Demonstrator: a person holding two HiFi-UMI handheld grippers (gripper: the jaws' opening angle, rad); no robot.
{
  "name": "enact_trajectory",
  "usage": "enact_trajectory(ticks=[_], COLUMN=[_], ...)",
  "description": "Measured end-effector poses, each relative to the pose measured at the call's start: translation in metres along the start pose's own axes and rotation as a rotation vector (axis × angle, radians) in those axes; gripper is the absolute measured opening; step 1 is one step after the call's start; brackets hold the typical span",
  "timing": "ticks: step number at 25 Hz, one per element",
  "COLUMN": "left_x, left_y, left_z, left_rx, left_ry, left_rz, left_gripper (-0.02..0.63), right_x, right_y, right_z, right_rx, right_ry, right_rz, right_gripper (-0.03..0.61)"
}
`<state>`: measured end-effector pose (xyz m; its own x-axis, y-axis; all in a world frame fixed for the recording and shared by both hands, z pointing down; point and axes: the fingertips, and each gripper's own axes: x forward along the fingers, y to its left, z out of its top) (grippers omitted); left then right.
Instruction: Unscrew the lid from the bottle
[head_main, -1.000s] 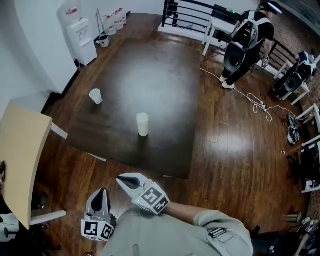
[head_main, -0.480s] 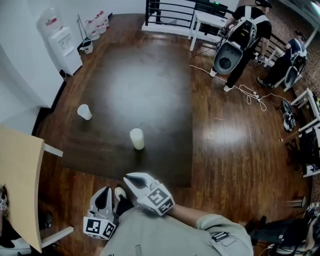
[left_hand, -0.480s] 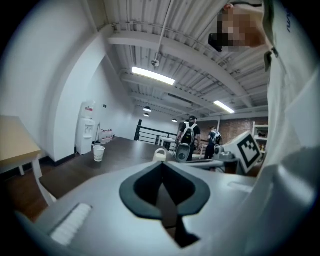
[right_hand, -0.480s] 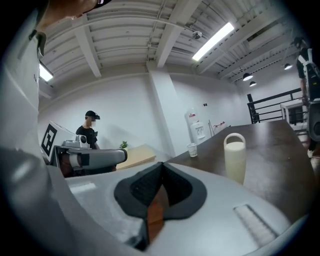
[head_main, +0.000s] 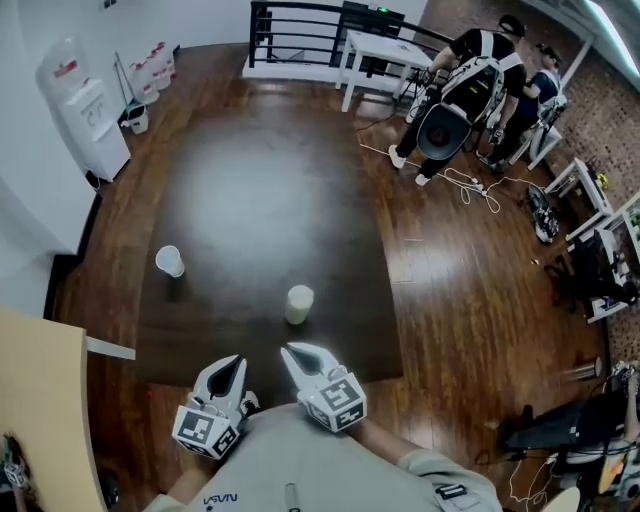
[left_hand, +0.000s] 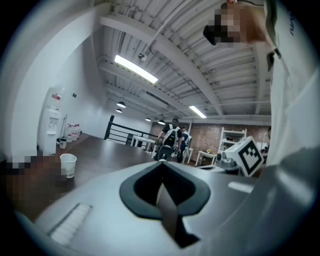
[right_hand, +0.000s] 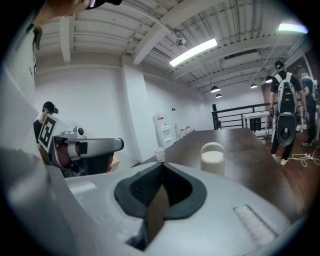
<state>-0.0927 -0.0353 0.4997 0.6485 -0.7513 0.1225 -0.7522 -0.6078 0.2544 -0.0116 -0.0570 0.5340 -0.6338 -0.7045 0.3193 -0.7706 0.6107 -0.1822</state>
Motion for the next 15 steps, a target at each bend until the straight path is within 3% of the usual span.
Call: enact_trajectory(ticks=[6,10,13,15], left_x=[0.012,0.023,0.035,0.042], left_y=[0.020,0.027,0.029,0.034], left_z=[0.003,-0.016,-0.029,-0.035], left_rx=[-0.010,0.006,0.009,0.010], left_ry=[0.024,0.078,0.111,0.133], left_rz=[-0.143,-0.210,-0.238,-0.235], left_gripper=[0.003,0.003,0.009,0.093], right_x=[-0.001,-0.006,-0.006,0.001], right_y=[-0.019,-0.036,-0.050,-0.059], right_z=[0.000,-0.011,-0.025,-0.038], right_rx=[-0.022,-0.033,-0.019,-0.018], right_ry=[0.022,0.033,0.047,0.072], right_rz=[-0.192,-0.261,-0.273,-0.265], right_gripper=[-0.002,0.006,0.079,0.148])
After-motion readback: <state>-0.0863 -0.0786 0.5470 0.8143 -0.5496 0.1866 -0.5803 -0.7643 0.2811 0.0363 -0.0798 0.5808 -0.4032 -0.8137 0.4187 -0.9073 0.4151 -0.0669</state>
